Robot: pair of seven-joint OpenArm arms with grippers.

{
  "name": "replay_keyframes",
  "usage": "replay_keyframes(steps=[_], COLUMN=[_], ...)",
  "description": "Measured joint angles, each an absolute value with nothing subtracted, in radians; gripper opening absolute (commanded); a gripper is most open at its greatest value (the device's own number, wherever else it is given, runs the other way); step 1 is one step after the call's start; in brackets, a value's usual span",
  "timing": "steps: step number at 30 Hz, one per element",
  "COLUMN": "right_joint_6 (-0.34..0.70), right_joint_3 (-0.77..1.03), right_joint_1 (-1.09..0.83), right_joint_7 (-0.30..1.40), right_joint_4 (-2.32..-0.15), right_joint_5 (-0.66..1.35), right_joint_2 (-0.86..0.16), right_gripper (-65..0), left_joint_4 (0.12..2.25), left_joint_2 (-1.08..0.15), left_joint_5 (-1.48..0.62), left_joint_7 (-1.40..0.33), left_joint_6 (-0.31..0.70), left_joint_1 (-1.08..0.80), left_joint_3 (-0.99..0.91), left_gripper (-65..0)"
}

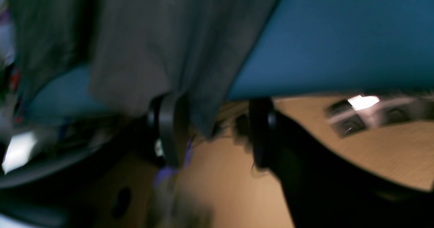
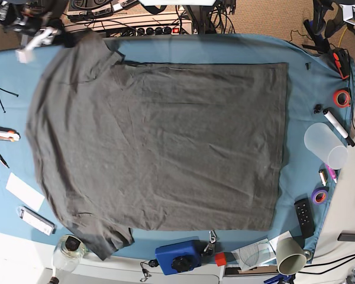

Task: Fold the T-shirt properly
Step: 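Lower the right gripper to the shirt's shoulder edge and grasp it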

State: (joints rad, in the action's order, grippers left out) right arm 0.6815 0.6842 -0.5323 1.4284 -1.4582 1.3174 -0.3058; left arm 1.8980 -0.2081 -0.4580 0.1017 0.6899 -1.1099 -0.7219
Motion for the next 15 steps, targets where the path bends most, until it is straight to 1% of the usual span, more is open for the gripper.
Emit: replay_keyframes(steps=[3, 11, 13, 15], right_joint_6=[0.683, 0.686, 0.686, 0.690], right_joint_3=[0.675, 0.680, 0.702, 0.740], right_joint_1=[-0.537, -0.546, -0.546, -0.547], right_joint_7=[1.415, 1.396, 1.411, 1.425], right_joint_4=[-1.458, -1.459, -1.459, -1.459], right_joint_5=[1.362, 1.372, 1.381, 1.393], right_joint_2=[-0.256, -0.211, -0.211, -0.211], right_gripper=[-37.1, -37.9, -43.5, -51.2], left_joint_4=[1.898, 1.898, 1.898, 1.898], left_joint_2=[-0.208, -0.206, -0.205, -0.205], left_joint_5=[-0.458, -0.458, -0.458, -0.458], left_joint_7=[0.104, 0.104, 0.104, 0.104], left_joint_6=[0.690, 0.690, 0.690, 0.690], left_joint_1=[-1.110, -1.108, -1.108, -1.108], left_joint_3=[-0.722, -0.722, -0.722, -0.722], left_gripper=[-45.2, -45.2, -45.2, -45.2])
